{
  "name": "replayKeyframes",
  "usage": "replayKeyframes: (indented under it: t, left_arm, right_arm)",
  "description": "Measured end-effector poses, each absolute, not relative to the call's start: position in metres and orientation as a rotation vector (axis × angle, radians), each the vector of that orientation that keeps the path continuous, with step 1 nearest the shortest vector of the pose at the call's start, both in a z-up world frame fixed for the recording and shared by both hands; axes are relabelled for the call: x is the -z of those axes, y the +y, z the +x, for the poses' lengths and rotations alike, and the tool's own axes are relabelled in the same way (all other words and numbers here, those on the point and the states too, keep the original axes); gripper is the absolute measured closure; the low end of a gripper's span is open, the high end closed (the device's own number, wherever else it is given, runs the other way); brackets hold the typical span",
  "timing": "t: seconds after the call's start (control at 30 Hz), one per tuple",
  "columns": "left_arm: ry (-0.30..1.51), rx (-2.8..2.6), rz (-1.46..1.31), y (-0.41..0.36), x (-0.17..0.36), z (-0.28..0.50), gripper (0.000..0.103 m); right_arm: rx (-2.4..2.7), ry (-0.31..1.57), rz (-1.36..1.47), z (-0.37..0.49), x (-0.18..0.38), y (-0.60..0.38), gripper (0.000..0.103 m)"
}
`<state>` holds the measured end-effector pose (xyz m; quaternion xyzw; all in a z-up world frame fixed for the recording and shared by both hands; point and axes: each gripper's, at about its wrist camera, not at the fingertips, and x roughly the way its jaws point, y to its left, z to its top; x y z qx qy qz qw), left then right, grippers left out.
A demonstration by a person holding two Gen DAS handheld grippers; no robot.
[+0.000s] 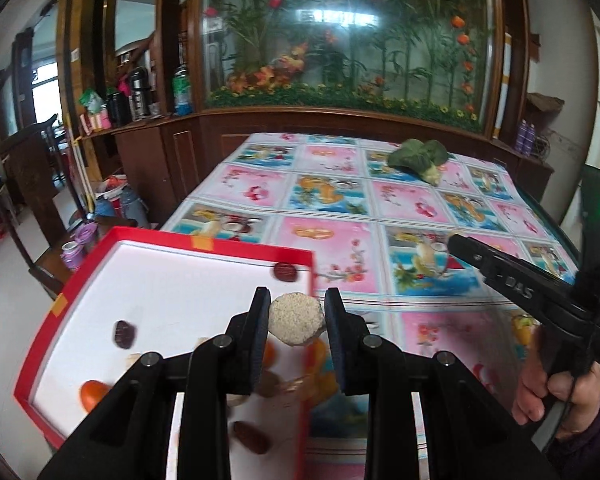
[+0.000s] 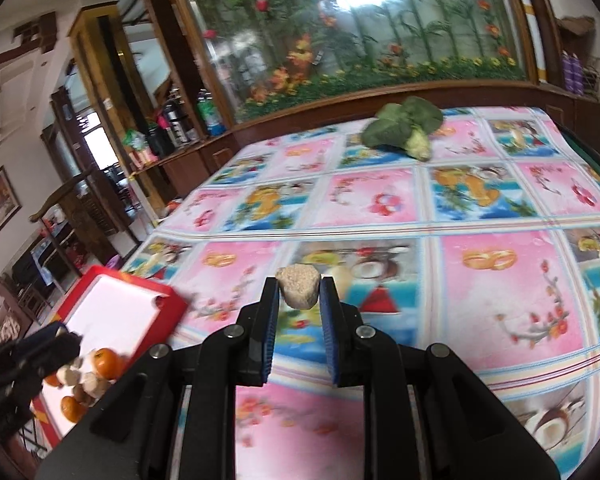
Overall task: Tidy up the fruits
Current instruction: 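Carry the sesame cake and the beige cake over the white tray, then open both tools to release the two cakes into the tray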
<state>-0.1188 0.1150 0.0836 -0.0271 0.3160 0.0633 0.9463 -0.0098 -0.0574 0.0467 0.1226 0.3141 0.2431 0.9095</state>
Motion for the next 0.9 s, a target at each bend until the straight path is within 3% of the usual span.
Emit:
replayKeyframes:
  t: [0.5, 0.9]
  left_arm:
    - [0.687, -0.290, -0.105, 0.207, -0.065, -0.146, 0.076]
    - [0.765, -0.280, -0.054, 0.208, -0.045, -0.156, 0.076]
  right_arm:
    - [-0.836, 0.697, 0.221, -0.074, -0.059, 0.062, 0.080]
    - [-1.001, 0.764, 0.113, -0.095, -0.049, 0.101, 0.080]
